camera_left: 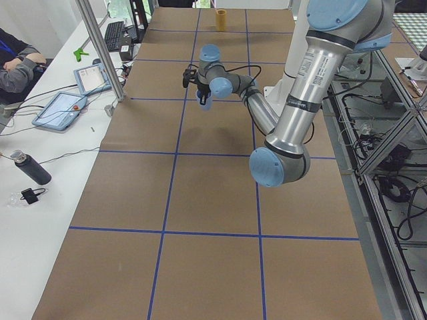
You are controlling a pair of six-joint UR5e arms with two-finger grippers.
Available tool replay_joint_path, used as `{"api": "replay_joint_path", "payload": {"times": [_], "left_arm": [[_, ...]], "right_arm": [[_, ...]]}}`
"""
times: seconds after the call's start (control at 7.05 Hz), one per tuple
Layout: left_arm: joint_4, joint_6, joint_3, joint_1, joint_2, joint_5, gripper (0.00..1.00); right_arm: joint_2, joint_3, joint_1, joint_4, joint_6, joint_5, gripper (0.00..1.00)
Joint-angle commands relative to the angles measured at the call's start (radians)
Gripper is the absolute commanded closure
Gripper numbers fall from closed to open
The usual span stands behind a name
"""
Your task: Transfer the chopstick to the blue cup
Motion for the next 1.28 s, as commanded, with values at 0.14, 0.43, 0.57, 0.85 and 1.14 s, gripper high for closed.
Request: {"api": "replay_joint_path", "payload": {"times": [0.14, 0.43, 0.57, 0.85, 1.14], "left_arm": [[0.129, -0.179, 0.257, 0.216, -0.324, 0.238, 1.0], [0.119, -0.169, 0.297, 0.221, -0.325, 0.242, 1.0], [0.119, -0.167, 0.299, 0.221, -0.322, 0.242, 1.0], [0.11, -0.167, 0.314, 0.225, -0.32, 0.242, 1.0], [0.033, -0.166, 0.356, 0.23, -0.319, 0.248, 0.52]], "right_arm": [[0.006, -0.009, 0.0, -0.001, 0.001, 0.0, 0.0], [0.008, -0.012, 0.0, -0.001, 0.002, 0.0, 0.0], [0.008, -0.012, 0.0, -0.001, 0.001, 0.0, 0.0], [0.008, -0.014, 0.0, 0.001, 0.002, 0.0, 0.0], [0.008, -0.014, 0.0, 0.001, 0.002, 0.0, 0.0]]}}
